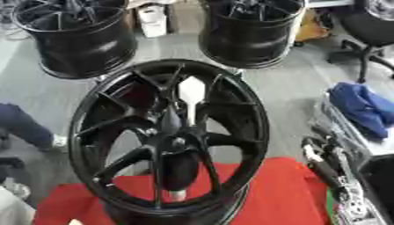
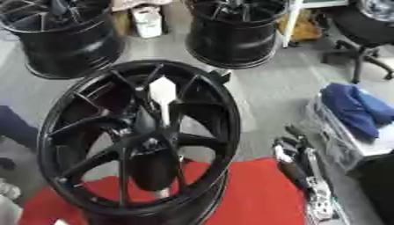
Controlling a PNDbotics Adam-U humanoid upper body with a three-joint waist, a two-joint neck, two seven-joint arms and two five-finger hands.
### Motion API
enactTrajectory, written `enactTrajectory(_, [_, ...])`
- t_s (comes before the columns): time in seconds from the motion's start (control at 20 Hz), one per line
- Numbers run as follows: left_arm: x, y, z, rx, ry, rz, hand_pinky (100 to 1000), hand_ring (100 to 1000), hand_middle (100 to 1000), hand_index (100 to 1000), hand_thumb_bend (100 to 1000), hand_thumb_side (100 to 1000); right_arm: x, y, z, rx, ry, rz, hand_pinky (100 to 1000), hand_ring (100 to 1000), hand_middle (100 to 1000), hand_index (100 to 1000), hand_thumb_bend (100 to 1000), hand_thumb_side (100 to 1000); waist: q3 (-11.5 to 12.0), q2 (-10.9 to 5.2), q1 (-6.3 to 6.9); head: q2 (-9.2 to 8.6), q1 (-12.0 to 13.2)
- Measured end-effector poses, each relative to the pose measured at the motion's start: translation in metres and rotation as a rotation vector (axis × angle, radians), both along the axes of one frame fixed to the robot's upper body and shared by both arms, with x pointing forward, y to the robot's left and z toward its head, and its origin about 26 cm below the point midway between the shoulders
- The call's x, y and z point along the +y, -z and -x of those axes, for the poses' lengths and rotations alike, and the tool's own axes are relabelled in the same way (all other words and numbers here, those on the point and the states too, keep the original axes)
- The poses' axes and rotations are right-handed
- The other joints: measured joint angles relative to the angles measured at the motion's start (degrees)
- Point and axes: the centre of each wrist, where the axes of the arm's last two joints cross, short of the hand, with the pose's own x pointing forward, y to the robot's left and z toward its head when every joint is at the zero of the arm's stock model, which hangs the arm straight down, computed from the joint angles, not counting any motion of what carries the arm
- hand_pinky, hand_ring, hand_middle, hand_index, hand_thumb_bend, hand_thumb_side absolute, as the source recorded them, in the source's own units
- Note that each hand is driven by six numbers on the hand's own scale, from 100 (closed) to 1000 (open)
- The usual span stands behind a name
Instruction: Pull the pin out of the wheel hub.
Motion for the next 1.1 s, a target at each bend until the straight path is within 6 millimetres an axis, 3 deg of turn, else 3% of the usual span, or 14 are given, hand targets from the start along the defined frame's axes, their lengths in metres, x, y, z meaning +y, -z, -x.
enactTrajectory(0.2, [0.019, -0.037, -0.011, -0.074, 0.047, -0.207, 603, 740, 712, 857, 577, 437, 0.0, 0.0, 0.0, -0.001, 0.0, 0.0, 763, 870, 1000, 896, 100, 432, -0.52, -0.02, 0.4, 0.01, -0.09])
enactTrajectory(0.45, [0.047, -0.123, -0.034, -0.206, 0.181, -0.654, 649, 732, 714, 865, 600, 421, 0.0, 0.0, 0.0, -0.001, 0.0, 0.002, 763, 870, 1000, 896, 100, 426, -1.38, -0.17, 1.17, -0.08, -0.27])
enactTrajectory(0.65, [0.055, -0.189, -0.051, -0.271, 0.331, -0.976, 706, 729, 731, 884, 636, 450, -0.002, 0.001, 0.002, 0.008, -0.002, 0.007, 763, 870, 1000, 896, 100, 421, -2.03, -0.3, 1.72, -0.24, -0.23])
enactTrajectory(0.85, [0.036, -0.232, -0.07, -0.297, 0.556, -1.246, 733, 731, 740, 884, 623, 457, -0.002, 0.002, 0.003, 0.015, -0.012, 0.017, 763, 870, 1000, 896, 100, 420, -2.9, -0.84, 2.29, -0.23, 0.16])
enactTrajectory(1.0, [0.007, -0.247, -0.091, -0.299, 0.739, -1.379, 736, 728, 739, 882, 615, 464, -0.003, 0.003, 0.005, 0.024, -0.018, 0.023, 763, 870, 1000, 898, 100, 427, -3.42, -1.5, 2.44, -0.2, 0.47])
enactTrajectory(1.1, [-0.013, -0.246, -0.104, -0.283, 0.814, -1.393, 724, 728, 736, 878, 582, 490, -0.003, 0.003, 0.005, 0.023, -0.023, 0.025, 765, 872, 1000, 899, 100, 459, -3.43, -1.62, 2.39, -0.19, 0.56])
